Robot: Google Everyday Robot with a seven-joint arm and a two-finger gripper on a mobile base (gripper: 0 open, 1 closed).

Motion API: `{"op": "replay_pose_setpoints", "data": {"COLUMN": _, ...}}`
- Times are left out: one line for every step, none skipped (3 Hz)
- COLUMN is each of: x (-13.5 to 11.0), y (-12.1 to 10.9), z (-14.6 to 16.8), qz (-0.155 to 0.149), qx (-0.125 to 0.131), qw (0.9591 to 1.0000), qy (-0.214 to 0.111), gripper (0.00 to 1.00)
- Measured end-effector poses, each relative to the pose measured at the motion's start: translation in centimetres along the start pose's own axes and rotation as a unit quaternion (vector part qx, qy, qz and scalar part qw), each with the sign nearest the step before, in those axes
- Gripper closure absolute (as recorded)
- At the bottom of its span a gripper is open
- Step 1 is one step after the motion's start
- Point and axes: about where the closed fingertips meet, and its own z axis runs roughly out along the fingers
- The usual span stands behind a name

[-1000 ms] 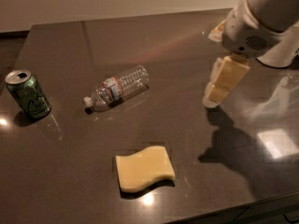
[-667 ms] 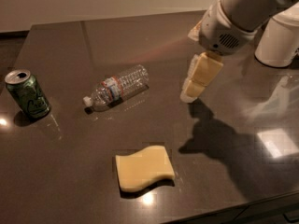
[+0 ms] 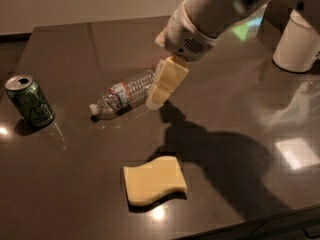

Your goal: Pick green can

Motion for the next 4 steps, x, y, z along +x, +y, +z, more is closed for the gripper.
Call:
{"op": "replay_pose_setpoints", "data": {"x": -3.4, "y": 0.6, "z": 3.3, "qz": -0.006, "qx": -0.01, "qw": 0.9996, "qy": -0.027, "gripper": 0.0}}
{"op": "replay_pose_setpoints", "data": {"x": -7.8, "y": 0.5, "z": 7.8, "qz": 0.008, "qx": -0.016, "qw": 0.9979, "qy": -0.063, "gripper": 0.0}}
{"op": "replay_pose_setpoints", "data": {"x": -12.4, "y": 0.9, "z": 11.5, "qz": 0.012, "qx": -0.031, "qw": 0.9948, "qy": -0.097, "gripper": 0.0}}
{"op": "replay_pose_setpoints", "data": {"x": -14.9, "y": 1.1, "z": 13.6, "qz": 0.015, "qx": -0.041, "qw": 0.9926, "qy": -0.113, "gripper": 0.0}}
